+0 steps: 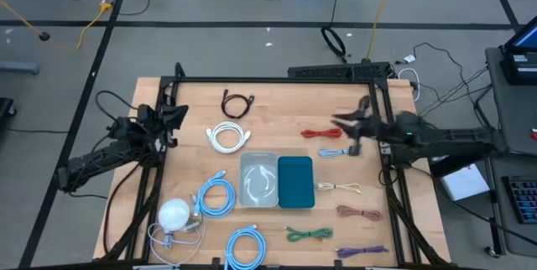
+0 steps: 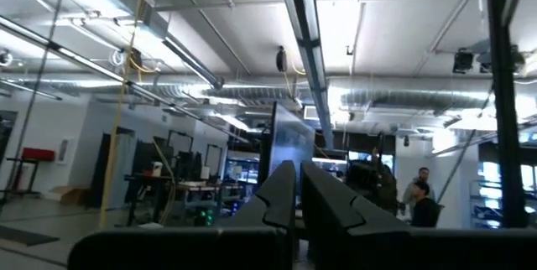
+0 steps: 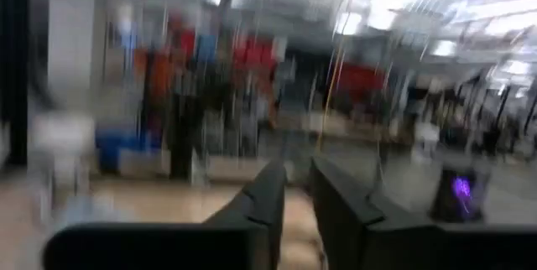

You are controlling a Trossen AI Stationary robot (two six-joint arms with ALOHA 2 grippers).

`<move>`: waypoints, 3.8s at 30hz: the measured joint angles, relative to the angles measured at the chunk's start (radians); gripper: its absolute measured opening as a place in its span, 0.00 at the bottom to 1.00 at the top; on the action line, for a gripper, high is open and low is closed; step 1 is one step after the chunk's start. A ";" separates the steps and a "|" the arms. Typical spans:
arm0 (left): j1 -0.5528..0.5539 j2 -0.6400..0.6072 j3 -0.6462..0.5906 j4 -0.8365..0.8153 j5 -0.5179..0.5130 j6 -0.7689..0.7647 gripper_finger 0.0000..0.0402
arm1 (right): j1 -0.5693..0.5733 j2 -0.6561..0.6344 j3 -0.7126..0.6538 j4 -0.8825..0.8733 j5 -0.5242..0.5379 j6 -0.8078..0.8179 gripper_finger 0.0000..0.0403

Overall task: Pick & Place USB Port
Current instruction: Put the orange charger cable into the blue bin

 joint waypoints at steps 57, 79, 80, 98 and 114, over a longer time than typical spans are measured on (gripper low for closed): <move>0.001 0.000 0.002 -0.239 0.091 -0.062 0.06 | -0.191 0.958 0.241 -0.622 0.131 0.015 0.08; 0.001 0.001 0.002 -0.311 0.087 -0.034 0.06 | 0.118 0.492 0.400 -0.618 0.046 1.107 0.02; 0.001 0.000 0.002 -0.320 0.085 -0.032 0.06 | 0.171 0.491 0.400 -0.587 0.061 1.172 0.02; 0.002 0.000 0.002 -0.291 0.064 -0.041 0.06 | 0.597 0.845 0.402 -0.298 0.490 1.369 0.02; 0.002 0.000 0.002 -0.290 0.071 -0.053 0.06 | 0.608 1.062 0.813 -0.834 0.471 1.537 0.02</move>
